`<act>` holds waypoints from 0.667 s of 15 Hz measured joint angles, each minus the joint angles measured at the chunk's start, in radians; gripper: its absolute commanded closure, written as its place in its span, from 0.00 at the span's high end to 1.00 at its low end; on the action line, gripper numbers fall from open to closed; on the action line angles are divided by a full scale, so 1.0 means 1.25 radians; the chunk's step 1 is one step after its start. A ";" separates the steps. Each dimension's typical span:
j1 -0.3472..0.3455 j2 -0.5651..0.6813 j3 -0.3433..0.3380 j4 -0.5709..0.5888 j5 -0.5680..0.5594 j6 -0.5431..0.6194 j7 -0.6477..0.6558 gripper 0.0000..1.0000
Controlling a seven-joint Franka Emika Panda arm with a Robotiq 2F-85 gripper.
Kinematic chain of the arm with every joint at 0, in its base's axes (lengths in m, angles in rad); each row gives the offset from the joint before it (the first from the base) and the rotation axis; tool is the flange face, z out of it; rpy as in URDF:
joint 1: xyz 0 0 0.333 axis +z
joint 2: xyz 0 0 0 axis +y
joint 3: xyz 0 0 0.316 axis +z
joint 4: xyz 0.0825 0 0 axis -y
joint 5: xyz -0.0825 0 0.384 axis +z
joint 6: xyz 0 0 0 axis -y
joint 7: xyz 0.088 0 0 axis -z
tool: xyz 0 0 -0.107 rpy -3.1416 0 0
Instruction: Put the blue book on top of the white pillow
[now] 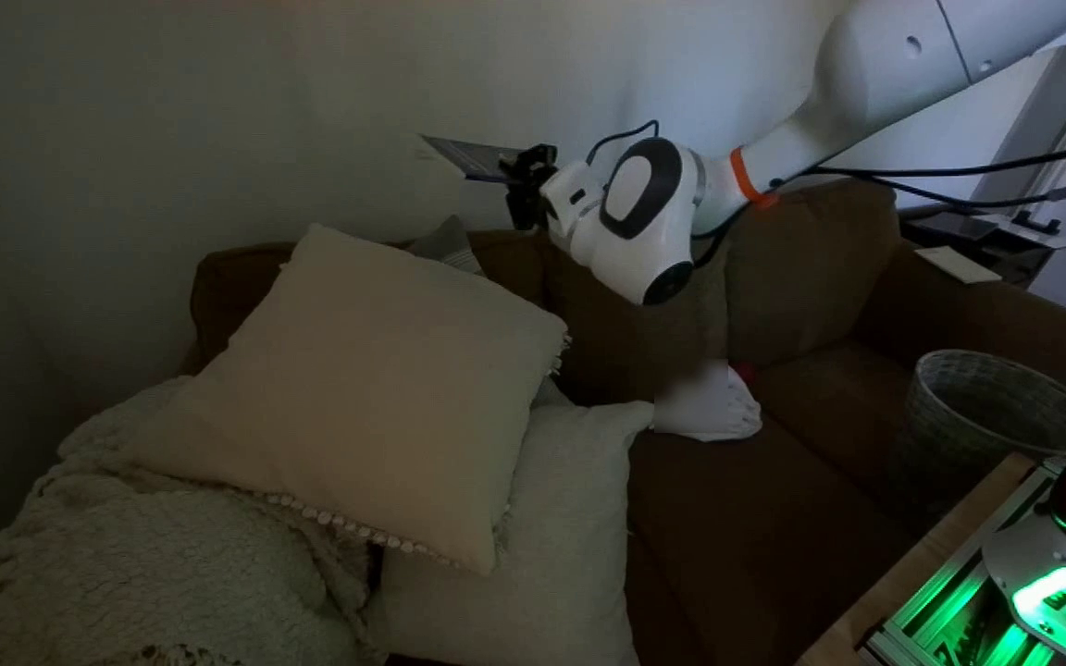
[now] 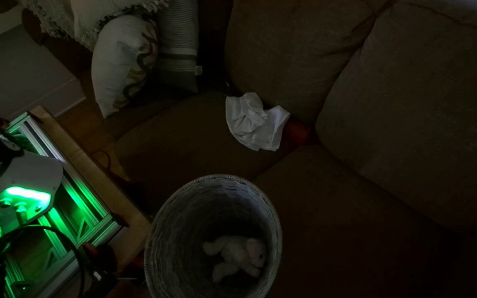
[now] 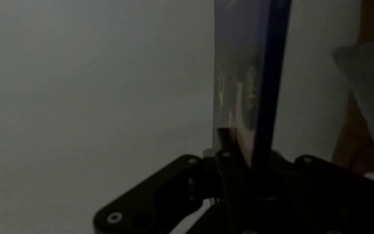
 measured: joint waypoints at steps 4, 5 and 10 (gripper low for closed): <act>0.014 0.021 -0.009 0.022 0.003 0.011 0.006 0.03; 0.011 0.021 -0.010 0.021 0.003 0.011 0.006 0.03; 0.061 0.064 -0.041 0.122 0.002 0.257 0.054 0.03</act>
